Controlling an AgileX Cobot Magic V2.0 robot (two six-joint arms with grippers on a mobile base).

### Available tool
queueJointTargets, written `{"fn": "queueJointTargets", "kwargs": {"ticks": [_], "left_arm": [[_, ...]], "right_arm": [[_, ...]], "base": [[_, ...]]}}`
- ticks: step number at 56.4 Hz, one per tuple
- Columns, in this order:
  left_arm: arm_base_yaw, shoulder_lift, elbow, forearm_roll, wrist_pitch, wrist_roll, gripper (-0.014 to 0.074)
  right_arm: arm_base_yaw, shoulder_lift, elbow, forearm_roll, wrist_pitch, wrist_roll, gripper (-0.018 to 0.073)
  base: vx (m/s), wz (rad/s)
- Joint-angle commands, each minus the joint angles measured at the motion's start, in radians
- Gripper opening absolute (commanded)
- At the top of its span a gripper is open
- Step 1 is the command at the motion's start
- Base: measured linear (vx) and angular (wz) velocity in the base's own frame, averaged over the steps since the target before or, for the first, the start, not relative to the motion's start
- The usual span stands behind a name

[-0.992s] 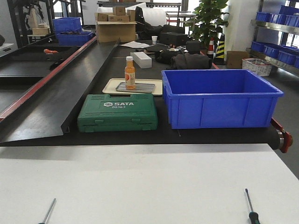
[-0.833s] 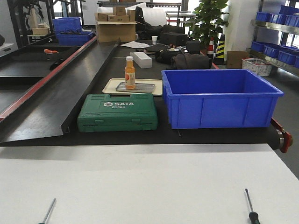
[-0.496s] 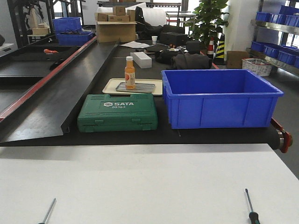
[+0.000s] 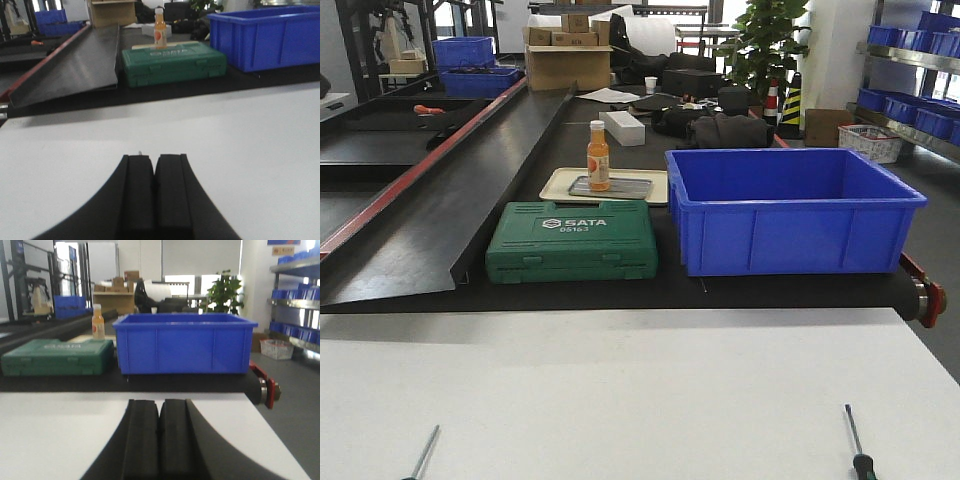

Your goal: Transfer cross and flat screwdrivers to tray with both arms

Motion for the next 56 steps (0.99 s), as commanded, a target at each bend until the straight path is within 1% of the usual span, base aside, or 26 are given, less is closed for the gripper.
{"fn": "queueJointTargets", "kwargs": {"ticks": [1, 4, 7, 9, 14, 17, 23, 30, 36, 40, 50, 56], "left_arm": [[0.001, -0.016, 0.02, -0.006, -0.253, -0.033, 0.0002], [0.001, -0.016, -0.003, -0.006, -0.313, -0.072, 0.0002], [0.001, -0.015, -0.063, -0.006, -0.31, -0.12, 0.0002], [0.001, -0.009, -0.105, -0.006, -0.298, -0.128, 0.0002], [0.001, 0.046, -0.223, -0.005, -0.26, -0.115, 0.0002], [0.001, 0.115, -0.303, -0.005, -0.248, -0.101, 0.0002], [0.001, 0.29, -0.456, -0.005, -0.212, -0.101, 0.0002], [0.001, 0.512, -0.629, -0.005, -0.131, -0.101, 0.0002], [0.001, 0.665, -0.728, -0.005, -0.111, -0.101, 0.0002], [0.001, 0.75, -0.764, -0.005, -0.109, -0.101, 0.0002], [0.001, 0.89, -0.772, -0.005, -0.092, -0.101, 0.0004], [0.001, 0.951, -0.772, -0.005, -0.099, -0.101, 0.0027]], "right_arm": [[-0.004, -0.011, -0.022, 0.0, -0.154, -0.001, -0.0008], [-0.004, -0.01, -0.075, 0.002, -0.132, -0.001, -0.0008], [-0.004, 0.005, -0.161, 0.002, -0.08, -0.001, -0.0008], [-0.004, 0.03, -0.24, 0.003, -0.036, -0.001, -0.0008], [-0.004, 0.146, -0.428, -0.006, 0.031, -0.004, -0.0008], [-0.004, 0.244, -0.546, -0.015, 0.058, -0.005, -0.0008], [-0.004, 0.447, -0.753, -0.024, 0.122, -0.005, -0.0008], [-0.004, 0.664, -0.931, -0.042, 0.207, -0.004, -0.0008], [-0.004, 0.802, -1.002, -0.042, 0.214, -0.003, -0.0008], [-0.004, 0.865, -1.012, -0.038, 0.218, 0.0, -0.0008], [-0.004, 0.981, -1.005, -0.038, 0.274, 0.0, -0.0003], [-0.004, 1.025, -1.005, -0.038, 0.334, -0.001, 0.0028]], "base": [[0.0, 0.0], [0.0, 0.0], [0.0, 0.0], [0.0, 0.0], [0.0, 0.0], [0.0, -0.01], [0.0, 0.0], [0.0, 0.0], [0.0, 0.0], [0.0, 0.0], [0.0, 0.0], [0.0, 0.0]]}}
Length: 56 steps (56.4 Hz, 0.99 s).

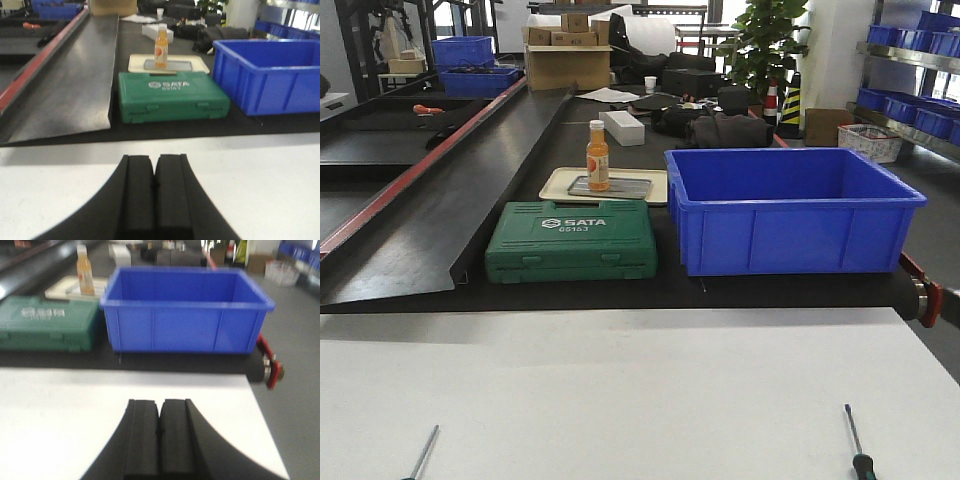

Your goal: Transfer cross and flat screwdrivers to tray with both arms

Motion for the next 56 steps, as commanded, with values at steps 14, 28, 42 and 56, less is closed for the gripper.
{"fn": "queueJointTargets", "kwargs": {"ticks": [14, 28, 42, 56], "left_arm": [[0.001, 0.088, -0.038, -0.005, -0.086, 0.0, 0.0242], [0.001, 0.089, -0.038, -0.005, -0.065, 0.0, 0.0479], [0.001, 0.089, -0.037, -0.005, -0.045, 0.0, 0.0498], [0.001, 0.089, -0.037, -0.005, 0.057, 0.0, 0.0498]], "right_arm": [[-0.005, 0.085, -0.033, 0.021, 0.106, 0.006, 0.0349], [-0.005, 0.168, -0.033, 0.028, 0.121, 0.006, 0.0719], [-0.007, 0.344, -0.099, -0.008, 0.248, 0.014, 0.0701], [-0.007, 0.66, -0.327, -0.084, 0.533, 0.145, 0.0595]], "base": [[0.0, 0.0], [0.0, 0.0], [0.0, 0.0], [0.0, 0.0]]}}
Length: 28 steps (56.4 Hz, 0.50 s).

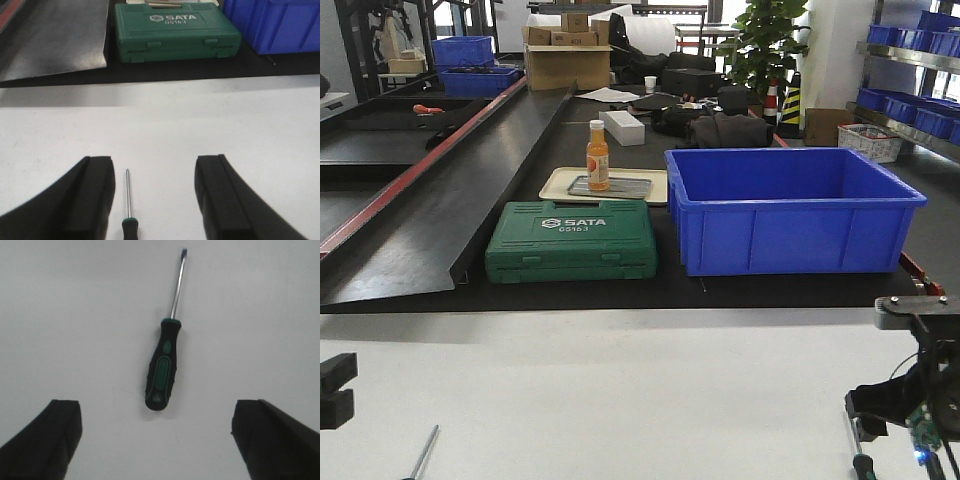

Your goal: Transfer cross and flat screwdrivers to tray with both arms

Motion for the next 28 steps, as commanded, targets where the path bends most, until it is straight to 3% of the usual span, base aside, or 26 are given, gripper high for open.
{"fn": "queueJointTargets", "kwargs": {"ticks": [1, 10, 18, 28], "left_arm": [[0.001, -0.012, -0.037, -0.005, -0.03, 0.0, 0.0498], [0.001, -0.012, -0.037, -0.005, -0.003, 0.0, 0.0498], [0.001, -0.012, -0.037, -0.005, 0.0, 0.0, 0.0498], [0.001, -0.012, -0.037, -0.005, 0.004, 0.0, 0.0498]], "right_arm": [[-0.007, 0.062, -0.101, -0.023, 0.057, 0.023, 0.0589], [-0.007, 0.207, -0.187, 0.042, 0.104, -0.003, 0.0564], [-0.008, 0.296, -0.224, 0.023, 0.109, -0.006, 0.0564], [-0.067, 0.383, -0.231, 0.061, 0.106, -0.014, 0.0564]], "base": [[0.0, 0.0], [0.0, 0.0], [0.0, 0.0], [0.0, 0.0]]}}
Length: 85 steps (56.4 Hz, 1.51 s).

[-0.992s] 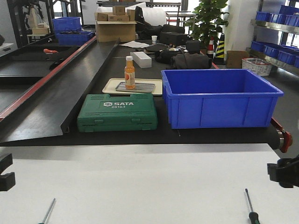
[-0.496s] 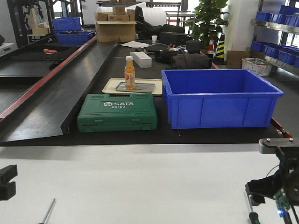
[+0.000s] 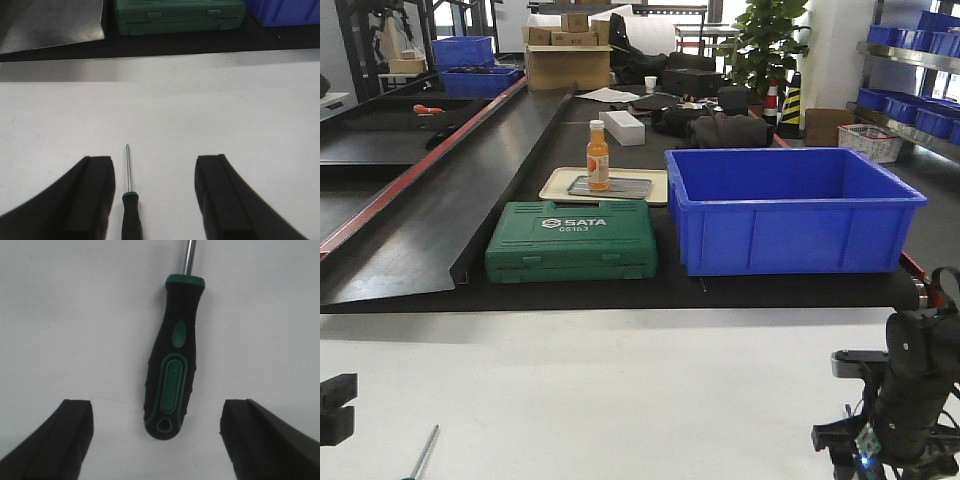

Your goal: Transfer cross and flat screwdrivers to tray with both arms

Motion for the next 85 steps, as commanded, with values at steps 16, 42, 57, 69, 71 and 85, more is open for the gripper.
{"fn": "queueJointTargets", "kwargs": {"ticks": [16, 42, 57, 69, 71, 85], "left_arm": [[0.001, -0.012, -0.037, -0.005, -0.063, 0.0, 0.0498], [0.001, -0.012, -0.037, -0.005, -0.024, 0.0, 0.0498], [0.001, -0.012, -0.037, -0.005, 0.009, 0.0, 0.0498], [0.001, -0.012, -0.037, -0.005, 0.009, 0.0, 0.0498], [0.001, -0.012, -0.037, -0.005, 0.009, 0.0, 0.0498], [0.001, -0.012, -0.037, -0.005, 0.013, 0.0, 0.0498]], "right_arm": [[-0.109, 0.018, -0.032, 0.122, -0.069, -0.119, 0.0564], [-0.085, 0.112, -0.13, 0.12, -0.061, -0.177, 0.0564], [-0.085, 0.137, -0.13, 0.069, -0.047, -0.205, 0.047], [-0.085, 0.137, -0.13, 0.059, -0.035, -0.236, 0.0164], [-0.085, 0.137, -0.13, 0.061, -0.032, -0.247, 0.0112], [-0.085, 0.137, -0.13, 0.078, 0.017, -0.247, -0.0011]], "base": [[0.0, 0.0], [0.0, 0.0], [0.0, 0.0], [0.0, 0.0], [0.0, 0.0], [0.0, 0.0]]}}
